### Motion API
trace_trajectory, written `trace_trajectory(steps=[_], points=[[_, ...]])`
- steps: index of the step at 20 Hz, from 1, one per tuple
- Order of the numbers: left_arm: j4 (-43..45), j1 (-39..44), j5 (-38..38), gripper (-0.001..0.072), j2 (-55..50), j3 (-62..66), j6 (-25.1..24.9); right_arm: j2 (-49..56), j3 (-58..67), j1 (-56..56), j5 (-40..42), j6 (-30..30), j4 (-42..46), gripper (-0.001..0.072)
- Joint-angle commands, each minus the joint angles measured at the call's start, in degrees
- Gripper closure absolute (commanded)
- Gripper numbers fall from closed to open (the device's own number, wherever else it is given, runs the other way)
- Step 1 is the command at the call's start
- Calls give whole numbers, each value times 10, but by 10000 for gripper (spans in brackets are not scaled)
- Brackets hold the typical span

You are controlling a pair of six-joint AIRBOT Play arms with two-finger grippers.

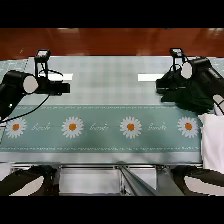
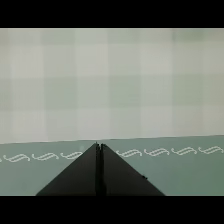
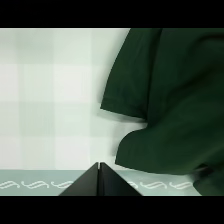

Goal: Fold the shirts.

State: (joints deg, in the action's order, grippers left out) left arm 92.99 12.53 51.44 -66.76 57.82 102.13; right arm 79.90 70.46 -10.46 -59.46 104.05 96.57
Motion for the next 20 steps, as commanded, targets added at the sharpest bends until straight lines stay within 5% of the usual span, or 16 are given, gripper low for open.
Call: trace_trajectory(steps=[1, 13, 18, 19, 20], points=[[0, 0, 0, 691, 0, 0, 0, 0, 1, -1, 0, 0, 0, 689], [0, 0, -1, 691, 0, 0, 0, 0, 1, -1, 2, 1, -1, 690], [0, -1, -25, 691, 0, 0, 0, 0, 1, -1, 79, 1, -2, 689], [0, -1, -23, 690, 0, 0, 0, 0, 3, -1, 90, 1, -2, 667], [0, -1, -13, 635, 0, 0, 0, 0, 14, 0, 91, 0, 3, 490]])
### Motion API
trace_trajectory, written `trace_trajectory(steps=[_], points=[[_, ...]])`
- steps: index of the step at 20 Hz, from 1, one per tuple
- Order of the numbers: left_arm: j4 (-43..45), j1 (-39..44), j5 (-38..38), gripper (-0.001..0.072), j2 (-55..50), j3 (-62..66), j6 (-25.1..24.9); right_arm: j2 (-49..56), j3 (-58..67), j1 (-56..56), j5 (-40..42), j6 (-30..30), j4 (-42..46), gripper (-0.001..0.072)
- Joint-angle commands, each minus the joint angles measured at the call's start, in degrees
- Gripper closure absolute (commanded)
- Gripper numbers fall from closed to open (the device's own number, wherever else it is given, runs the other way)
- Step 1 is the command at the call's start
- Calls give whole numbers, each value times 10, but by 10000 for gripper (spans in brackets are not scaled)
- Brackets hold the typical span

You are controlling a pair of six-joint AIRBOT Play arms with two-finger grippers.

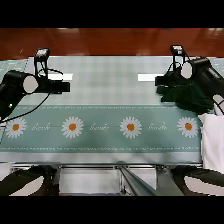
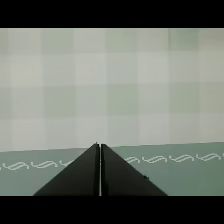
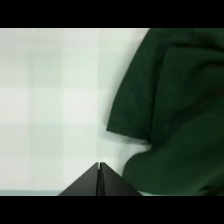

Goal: Fold the shirts.

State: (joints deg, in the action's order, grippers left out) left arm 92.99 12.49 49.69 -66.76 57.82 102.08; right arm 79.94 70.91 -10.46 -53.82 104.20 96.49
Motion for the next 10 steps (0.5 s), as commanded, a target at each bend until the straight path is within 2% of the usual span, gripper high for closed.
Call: trace_trajectory(steps=[1, 2, 5, 8, 10], points=[[0, -1, 21, 407, 0, 0, 0, 0, 28, -1, 28, -5, 18, 301], [0, -1, 45, 204, 0, 0, 1, 0, 51, 0, 15, -10, 47, 296], [0, 0, 132, 200, 4, -2, 0, 0, 119, 48, -28, -11, 172, 297], [0, 14, 123, 200, 34, -25, 1, 18, 123, 165, -58, -16, 144, 298], [-1, 26, 114, 200, 48, -39, 2, 52, 123, 240, -88, -59, 72, 298]])
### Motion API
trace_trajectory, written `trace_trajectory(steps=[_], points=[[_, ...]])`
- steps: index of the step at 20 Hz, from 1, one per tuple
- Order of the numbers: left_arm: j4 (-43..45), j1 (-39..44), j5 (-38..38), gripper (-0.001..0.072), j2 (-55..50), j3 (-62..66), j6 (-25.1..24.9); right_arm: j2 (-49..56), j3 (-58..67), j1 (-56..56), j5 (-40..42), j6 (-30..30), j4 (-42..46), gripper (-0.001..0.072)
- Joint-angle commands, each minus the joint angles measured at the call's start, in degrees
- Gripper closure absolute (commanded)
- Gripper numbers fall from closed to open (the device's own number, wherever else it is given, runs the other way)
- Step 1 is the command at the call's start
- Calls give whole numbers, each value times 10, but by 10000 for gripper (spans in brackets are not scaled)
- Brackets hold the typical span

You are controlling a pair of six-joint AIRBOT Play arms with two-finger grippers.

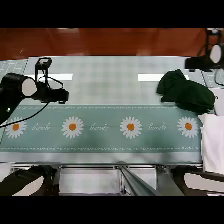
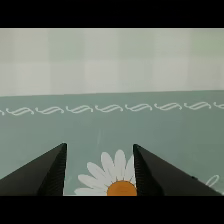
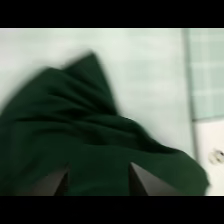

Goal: Fold the shirts.

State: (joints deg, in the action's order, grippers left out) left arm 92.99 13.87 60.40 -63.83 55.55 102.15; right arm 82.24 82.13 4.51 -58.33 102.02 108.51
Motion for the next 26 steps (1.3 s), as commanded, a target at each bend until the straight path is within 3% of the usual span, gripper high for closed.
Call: trace_trajectory(steps=[1, 7, 9, 11, 12, 16, 19, 26], points=[[-1, 19, 7, 200, 19, -21, 2, 50, 11, 121, -51, -62, -95, 299], [-1, 42, -25, 200, 17, -25, 2, 164, 11, 152, -57, -83, -139, 299], [0, 41, -26, 200, 17, -25, 2, 184, 11, 147, -57, -83, -154, 335], [0, 41, -26, 200, 17, -24, 1, 183, 14, 143, -60, -89, -168, 635], [2, 37, -29, 200, 18, -24, -1, 178, 21, 142, -75, -101, -173, 689], [0, -30, -17, 200, 27, 12, -5, 101, 75, 142, -109, -133, -180, 690], [-25, -67, -8, 201, 61, 25, -5, 6, 128, 140, -95, -134, -234, 690], [-71, -68, 1, 201, 144, 25, -5, -152, 277, 26, -76, -157, -237, 690]])
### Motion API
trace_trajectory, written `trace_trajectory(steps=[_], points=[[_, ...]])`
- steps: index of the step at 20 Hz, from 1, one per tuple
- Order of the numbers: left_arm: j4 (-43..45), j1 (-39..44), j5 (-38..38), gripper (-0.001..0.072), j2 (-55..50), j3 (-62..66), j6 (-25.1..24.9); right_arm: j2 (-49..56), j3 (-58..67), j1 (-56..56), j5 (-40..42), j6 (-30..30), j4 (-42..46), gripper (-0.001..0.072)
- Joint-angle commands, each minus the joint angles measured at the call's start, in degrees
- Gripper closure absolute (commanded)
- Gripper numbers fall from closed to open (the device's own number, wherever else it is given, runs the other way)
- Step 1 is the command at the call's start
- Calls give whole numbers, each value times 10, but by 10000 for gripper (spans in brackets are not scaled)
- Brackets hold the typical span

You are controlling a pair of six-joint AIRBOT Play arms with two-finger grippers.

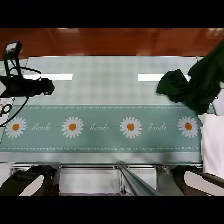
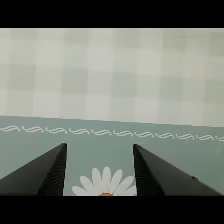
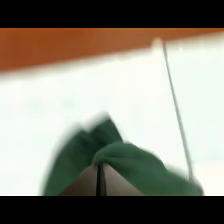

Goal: Fold the shirts.

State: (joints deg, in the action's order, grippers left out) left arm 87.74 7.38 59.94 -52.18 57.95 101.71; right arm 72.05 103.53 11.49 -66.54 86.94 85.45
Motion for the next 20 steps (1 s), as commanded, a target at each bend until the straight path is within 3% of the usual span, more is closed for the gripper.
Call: trace_trajectory(steps=[1, 6, 16, 20], points=[[-19, -2, 16, 201, 31, 1, -3, -56, 95, -63, 5, -7, -5, 690], [-19, 6, 52, 201, 32, -7, -37, -75, 191, -159, 41, -9, 17, 690], [-18, 4, 50, 201, 33, -9, -35, -73, 108, -427, 24, -10, 21, 690], [-3, 4, 43, 201, 32, -9, -35, 0, 96, -558, 41, -2, 19, 690]])
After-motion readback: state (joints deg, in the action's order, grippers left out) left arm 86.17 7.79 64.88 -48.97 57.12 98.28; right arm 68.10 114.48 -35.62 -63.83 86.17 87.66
